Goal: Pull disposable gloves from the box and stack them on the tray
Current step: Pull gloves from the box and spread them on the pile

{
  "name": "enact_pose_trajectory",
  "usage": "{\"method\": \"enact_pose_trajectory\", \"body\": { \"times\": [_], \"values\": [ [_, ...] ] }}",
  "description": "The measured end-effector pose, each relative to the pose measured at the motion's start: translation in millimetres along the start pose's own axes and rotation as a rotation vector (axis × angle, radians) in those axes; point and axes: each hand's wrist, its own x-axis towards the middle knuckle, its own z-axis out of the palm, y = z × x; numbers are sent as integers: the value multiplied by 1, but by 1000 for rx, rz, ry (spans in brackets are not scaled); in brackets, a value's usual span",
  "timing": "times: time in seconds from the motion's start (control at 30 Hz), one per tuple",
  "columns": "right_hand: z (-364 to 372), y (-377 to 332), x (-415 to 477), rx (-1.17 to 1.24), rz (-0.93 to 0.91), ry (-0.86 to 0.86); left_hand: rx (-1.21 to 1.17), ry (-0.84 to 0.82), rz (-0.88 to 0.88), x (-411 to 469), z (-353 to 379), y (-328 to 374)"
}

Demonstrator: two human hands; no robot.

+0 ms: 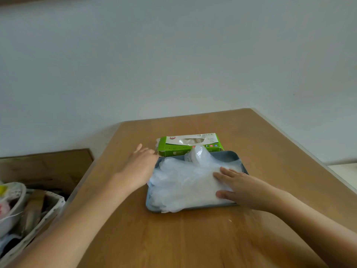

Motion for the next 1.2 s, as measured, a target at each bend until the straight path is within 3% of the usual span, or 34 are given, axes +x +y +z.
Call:
{"method": "enact_pose_trajectory", "body": {
  "times": [0.1,0.2,0.3,0.53,0.6,0.77,0.9,1.03,1.13,1.2],
  "values": [
    [2,2,2,23,16,1,-419,174,78,-4,-6,34],
    [4,2,3,40,27,-5,-665,-16,265,-8,0,81],
    [4,4,3,2,35,-8,-548,-231,300,-2,20,97],
    [-29,26,0,-6,84,-124,-404,-374,98,0,31,44],
    [-44,30,8,34,93,-106,-502,-348,47,-2,18,33],
    [-68,36,78,171,-29,280,-820,-31,-83,25,18,2],
    [-66,29,148,171,-146,375,-936,72,-146,66,38,-18],
    [-53,23,191,15,-193,336,-987,42,-112,100,57,-24],
    [-47,27,204,130,-197,214,-1000,26,-98,115,71,-24],
    [-41,29,209,237,-200,219,-1006,2,-98,120,78,-25]
  ]
}}
